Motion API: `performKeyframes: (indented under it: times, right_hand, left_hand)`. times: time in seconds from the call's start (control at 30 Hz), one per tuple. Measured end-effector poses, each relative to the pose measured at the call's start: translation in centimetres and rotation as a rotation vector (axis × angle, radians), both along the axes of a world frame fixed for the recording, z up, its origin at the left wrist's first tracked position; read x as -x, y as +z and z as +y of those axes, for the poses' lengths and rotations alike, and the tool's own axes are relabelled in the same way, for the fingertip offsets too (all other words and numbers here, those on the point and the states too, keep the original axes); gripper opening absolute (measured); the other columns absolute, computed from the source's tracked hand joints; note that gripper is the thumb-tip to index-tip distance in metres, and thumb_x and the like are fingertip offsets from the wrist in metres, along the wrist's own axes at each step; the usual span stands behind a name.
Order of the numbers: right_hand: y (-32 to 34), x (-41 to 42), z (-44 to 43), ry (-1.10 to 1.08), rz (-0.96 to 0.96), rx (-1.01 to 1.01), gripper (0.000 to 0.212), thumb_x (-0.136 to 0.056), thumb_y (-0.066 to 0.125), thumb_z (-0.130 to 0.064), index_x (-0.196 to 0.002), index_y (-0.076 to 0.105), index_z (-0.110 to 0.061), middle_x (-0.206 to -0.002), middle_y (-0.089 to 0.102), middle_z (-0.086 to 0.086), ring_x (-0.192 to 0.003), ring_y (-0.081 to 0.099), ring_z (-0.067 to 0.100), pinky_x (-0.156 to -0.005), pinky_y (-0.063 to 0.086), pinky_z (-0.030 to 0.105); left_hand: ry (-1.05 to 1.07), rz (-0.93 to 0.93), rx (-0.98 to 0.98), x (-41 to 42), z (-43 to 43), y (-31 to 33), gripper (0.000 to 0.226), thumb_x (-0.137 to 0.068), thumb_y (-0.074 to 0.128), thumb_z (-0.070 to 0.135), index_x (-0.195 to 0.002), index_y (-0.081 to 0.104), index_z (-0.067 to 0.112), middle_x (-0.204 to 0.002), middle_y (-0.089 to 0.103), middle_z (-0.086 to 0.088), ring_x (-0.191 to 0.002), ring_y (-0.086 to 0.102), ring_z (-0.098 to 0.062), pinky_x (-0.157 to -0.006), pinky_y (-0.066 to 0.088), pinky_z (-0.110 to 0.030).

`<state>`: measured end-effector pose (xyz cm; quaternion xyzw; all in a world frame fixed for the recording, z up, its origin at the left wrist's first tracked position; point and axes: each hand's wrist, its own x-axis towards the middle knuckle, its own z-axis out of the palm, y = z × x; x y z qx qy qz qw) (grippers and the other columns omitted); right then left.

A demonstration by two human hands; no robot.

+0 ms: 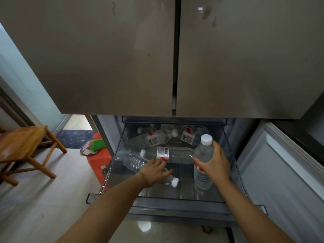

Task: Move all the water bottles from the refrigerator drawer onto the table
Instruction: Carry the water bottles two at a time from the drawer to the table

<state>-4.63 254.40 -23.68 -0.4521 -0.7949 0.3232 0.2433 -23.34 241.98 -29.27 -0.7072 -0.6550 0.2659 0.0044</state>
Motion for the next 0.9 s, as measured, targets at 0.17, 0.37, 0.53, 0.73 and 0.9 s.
performKeyframes:
  times: [0.17,0.37,0.53,0.73,0.9]
  right_hand:
    - [-0.2,0.0,0.2,-0.014,0.011,0.005,0.085,-0.068,0.079,-0.033,-0.137,0.031,-0.016,-0.137,0.044,0.009,-0.120,0.047,0.033,-0.092,0.042,0.043]
    - [-0.1,-0.1,0.3,-0.027,0.023,-0.001,0.085,-0.068,0.079,-0.032,-0.137,0.032,-0.016,-0.135,0.045,0.011,-0.118,0.048,0.034,-0.091,0.043,0.044]
    - [-0.2,-0.2,0.3,-0.003,0.043,-0.012,0.084,-0.068,0.079,-0.032,-0.136,0.033,-0.016,-0.135,0.046,0.011,-0.118,0.049,0.034,-0.090,0.043,0.045]
    - [-0.2,-0.1,0.5,0.032,0.003,-0.041,0.086,-0.069,0.077,-0.033,-0.139,0.030,-0.017,-0.140,0.041,0.010,-0.122,0.045,0.033,-0.091,0.043,0.045]
    - [-0.4,0.2,0.4,0.038,0.032,-0.025,0.084,-0.071,0.077,-0.032,-0.139,0.030,-0.019,-0.139,0.040,0.008,-0.123,0.044,0.030,-0.089,0.043,0.043]
  left_hand:
    - [0.052,-0.068,0.017,0.2,-0.2,-0.1,0.076,-0.082,0.061,0.015,-0.143,0.014,0.014,-0.147,0.013,-0.023,-0.135,0.014,-0.040,-0.109,0.025,-0.050]
    - [0.118,-0.146,0.007,0.0,-0.3,0.6,0.079,-0.082,0.062,0.012,-0.143,0.013,0.016,-0.150,0.016,-0.017,-0.135,0.019,-0.037,-0.108,0.027,-0.049]
    - [0.330,-0.391,-0.319,1.2,-1.0,2.5,0.074,-0.080,0.065,0.025,-0.141,0.024,0.017,-0.144,0.032,-0.010,-0.127,0.036,-0.030,-0.101,0.036,-0.038]
    - [0.629,-0.924,-0.749,2.1,-3.3,5.9,0.076,-0.073,0.075,0.020,-0.135,0.033,0.015,-0.136,0.043,-0.009,-0.119,0.046,-0.022,-0.097,0.040,-0.032]
    - [0.663,-1.065,-0.940,0.7,-5.4,7.7,0.080,-0.059,0.080,0.030,-0.127,0.039,0.018,-0.124,0.051,0.000,-0.112,0.049,-0.013,-0.094,0.042,-0.026]
